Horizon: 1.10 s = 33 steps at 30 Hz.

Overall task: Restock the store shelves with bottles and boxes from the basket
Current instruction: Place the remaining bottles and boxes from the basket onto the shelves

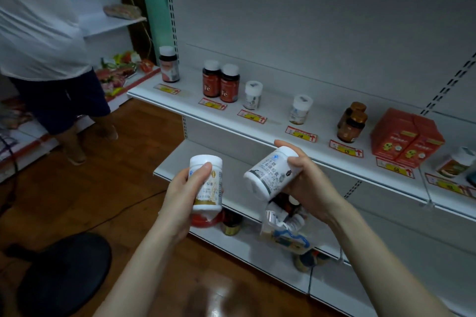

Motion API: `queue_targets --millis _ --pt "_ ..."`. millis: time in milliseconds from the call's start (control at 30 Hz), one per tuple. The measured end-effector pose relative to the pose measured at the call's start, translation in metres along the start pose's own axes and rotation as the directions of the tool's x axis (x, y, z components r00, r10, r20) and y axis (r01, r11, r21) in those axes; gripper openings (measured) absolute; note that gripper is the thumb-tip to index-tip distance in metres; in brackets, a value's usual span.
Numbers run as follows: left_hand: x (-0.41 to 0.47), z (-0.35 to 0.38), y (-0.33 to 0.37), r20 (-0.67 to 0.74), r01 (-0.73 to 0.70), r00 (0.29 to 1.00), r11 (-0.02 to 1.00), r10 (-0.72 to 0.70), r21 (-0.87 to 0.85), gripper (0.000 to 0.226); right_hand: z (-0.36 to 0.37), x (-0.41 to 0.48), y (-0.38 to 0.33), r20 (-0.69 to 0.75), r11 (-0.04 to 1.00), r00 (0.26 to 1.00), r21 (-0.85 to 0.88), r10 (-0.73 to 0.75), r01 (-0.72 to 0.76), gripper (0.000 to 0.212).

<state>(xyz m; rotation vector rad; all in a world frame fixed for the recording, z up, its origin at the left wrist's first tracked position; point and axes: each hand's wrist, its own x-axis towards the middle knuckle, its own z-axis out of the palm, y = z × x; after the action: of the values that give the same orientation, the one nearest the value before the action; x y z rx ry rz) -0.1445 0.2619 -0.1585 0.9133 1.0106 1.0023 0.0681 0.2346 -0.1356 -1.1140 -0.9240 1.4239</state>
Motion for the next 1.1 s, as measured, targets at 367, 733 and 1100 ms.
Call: queue_targets --millis 367,733,1100 --pt "0.06 -0.061 0.034 0.103 0.029 0.994 0.999 -0.032 0.027 0.035 0.053 0.057 0.005 -0.09 1.0 0.996 -0.021 -0.011 0.009 0.038" --pt "0.103 -0.059 0.032 0.193 0.107 0.975 0.994 -0.111 0.033 0.03 0.037 0.084 -0.015 -0.322 0.802 0.941 -0.586 -0.1 -0.115 0.032" --pt "0.17 -0.029 0.058 0.254 0.059 0.965 0.998 -0.062 0.02 0.046 -0.036 0.197 -0.067 -0.256 0.34 0.93 -0.927 -0.264 -0.159 0.064"
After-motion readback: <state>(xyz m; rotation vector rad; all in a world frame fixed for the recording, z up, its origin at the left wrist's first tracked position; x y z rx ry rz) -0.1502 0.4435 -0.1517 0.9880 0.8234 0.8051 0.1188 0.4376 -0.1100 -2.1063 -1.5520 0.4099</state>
